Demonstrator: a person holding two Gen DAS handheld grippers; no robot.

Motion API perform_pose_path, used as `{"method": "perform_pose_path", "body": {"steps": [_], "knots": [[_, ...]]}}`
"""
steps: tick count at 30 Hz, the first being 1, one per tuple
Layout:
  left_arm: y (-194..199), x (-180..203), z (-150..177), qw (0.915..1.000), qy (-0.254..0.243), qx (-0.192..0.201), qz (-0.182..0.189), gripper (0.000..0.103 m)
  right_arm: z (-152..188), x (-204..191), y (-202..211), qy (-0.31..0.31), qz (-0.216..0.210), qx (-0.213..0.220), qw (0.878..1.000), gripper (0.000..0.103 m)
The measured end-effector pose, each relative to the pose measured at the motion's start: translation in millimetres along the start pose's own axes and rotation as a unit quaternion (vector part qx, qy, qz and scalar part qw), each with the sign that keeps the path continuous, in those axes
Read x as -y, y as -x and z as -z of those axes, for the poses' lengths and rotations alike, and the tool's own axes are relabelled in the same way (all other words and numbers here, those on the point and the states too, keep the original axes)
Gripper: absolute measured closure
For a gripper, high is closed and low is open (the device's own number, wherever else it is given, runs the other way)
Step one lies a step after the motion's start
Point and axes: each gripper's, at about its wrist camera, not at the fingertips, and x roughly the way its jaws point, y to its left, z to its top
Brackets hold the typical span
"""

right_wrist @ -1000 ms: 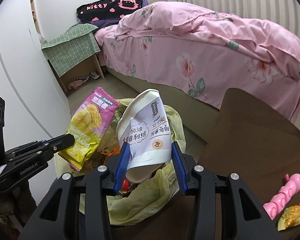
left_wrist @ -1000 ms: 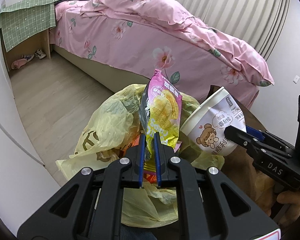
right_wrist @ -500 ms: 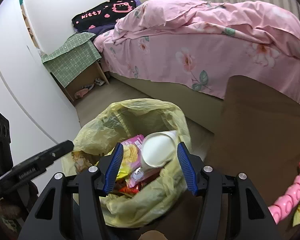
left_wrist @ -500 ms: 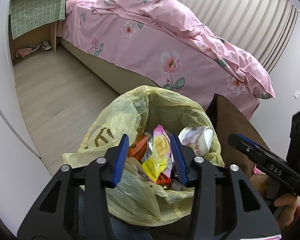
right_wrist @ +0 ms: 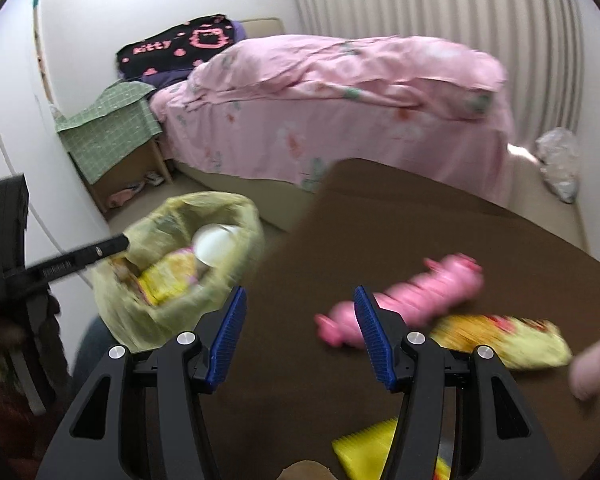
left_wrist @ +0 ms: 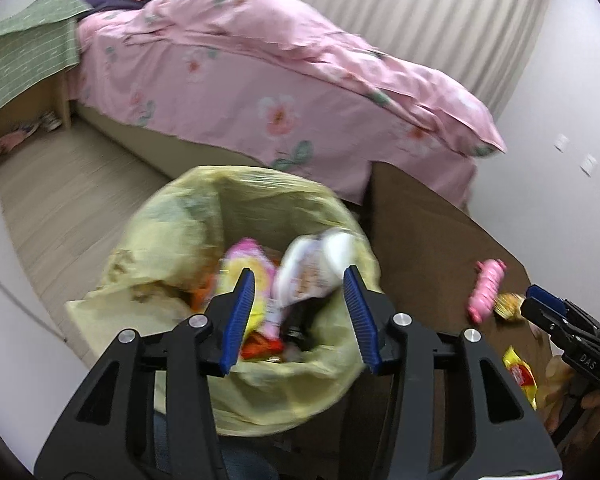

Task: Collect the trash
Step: 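Move both open tools back over the table toward the wrappers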

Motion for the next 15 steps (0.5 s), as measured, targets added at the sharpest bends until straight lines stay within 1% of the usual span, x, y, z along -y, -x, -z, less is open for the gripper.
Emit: {"method": "perform_pose_path", "body": {"steps": [3, 5, 7, 10, 13, 15], "knots": [[0.2, 25.2, 3.6, 0.9989, -0.035, 0.001, 0.032, 0.058, 25.9, 30.2, 22.6, -0.020, 0.016, -0.004, 1.000, 0.050], [0.5, 42.1, 6.4, 0.9966, -0.059, 0.001, 0.057, 0.057, 46.6, 50.2, 39.3, -0.037, 0.031, -0.005, 0.999, 0.050], [0.0, 63.2, 11.1, 0.9924, -0.088, 0.000, 0.086, 0.054, 62.5, 62.5, 51.9, -0.049, 0.043, -0.005, 0.998, 0.050], [-2.8, 91.6, 17.0, 0.9853, -0.119, -0.007, 0.122, 0.054, 87.3, 80.0, 71.7, -0.073, 0.057, -0.002, 0.996, 0.050], [-10.1, 129.8, 20.7, 0.9728, -0.157, -0.021, 0.169, 0.054, 108.7, 92.6, 86.5, -0.089, 0.063, -0.004, 0.994, 0.050], [-19.4, 163.4, 21.1, 0.9580, -0.194, -0.038, 0.208, 0.053, 118.4, 96.1, 93.5, -0.087, 0.076, -0.005, 0.993, 0.050]]}}
